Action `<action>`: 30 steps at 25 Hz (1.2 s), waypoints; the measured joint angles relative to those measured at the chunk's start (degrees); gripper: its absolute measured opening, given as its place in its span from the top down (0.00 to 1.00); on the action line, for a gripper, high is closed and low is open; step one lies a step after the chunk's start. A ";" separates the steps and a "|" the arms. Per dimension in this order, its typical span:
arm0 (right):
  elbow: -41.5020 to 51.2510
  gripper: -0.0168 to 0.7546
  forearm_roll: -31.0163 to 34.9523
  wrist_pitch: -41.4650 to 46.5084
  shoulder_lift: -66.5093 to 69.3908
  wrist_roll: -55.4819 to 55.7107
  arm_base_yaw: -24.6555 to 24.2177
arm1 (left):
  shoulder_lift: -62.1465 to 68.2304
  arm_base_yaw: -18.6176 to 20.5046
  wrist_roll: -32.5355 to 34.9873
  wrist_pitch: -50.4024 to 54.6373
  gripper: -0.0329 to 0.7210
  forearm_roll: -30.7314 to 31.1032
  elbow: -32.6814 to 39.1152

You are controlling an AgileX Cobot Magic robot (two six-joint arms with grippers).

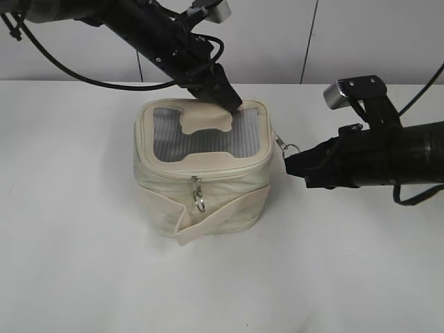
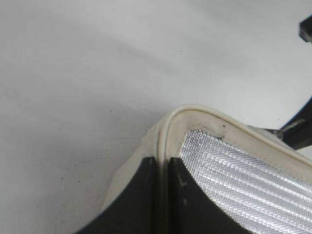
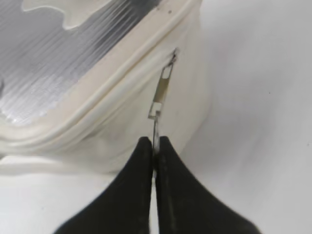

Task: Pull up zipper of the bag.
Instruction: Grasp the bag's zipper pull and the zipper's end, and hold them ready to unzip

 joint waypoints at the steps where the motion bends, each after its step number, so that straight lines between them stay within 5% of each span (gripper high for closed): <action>1: 1.48 0.97 -0.49 0.00 -1.37 0.83 0.00 | 0.00 -0.05 -0.21 0.00 0.89 0.05 0.00; 9: 8.63 0.97 -4.58 8.62 -6.19 5.43 1.14 | 0.00 -0.28 -4.74 -0.94 0.90 0.05 0.00; 20: -2.37 0.97 0.99 4.15 2.56 9.17 19.72 | -0.09 -2.90 -10.92 -5.15 0.90 2.29 0.05; 26: -6.83 0.97 -0.40 2.04 7.83 15.68 22.47 | -0.16 -3.05 -11.38 -4.68 0.89 2.52 0.05; 30: -6.88 0.86 -10.94 4.79 6.95 27.68 20.56 | -0.25 -3.05 -12.29 -5.51 0.68 1.47 0.05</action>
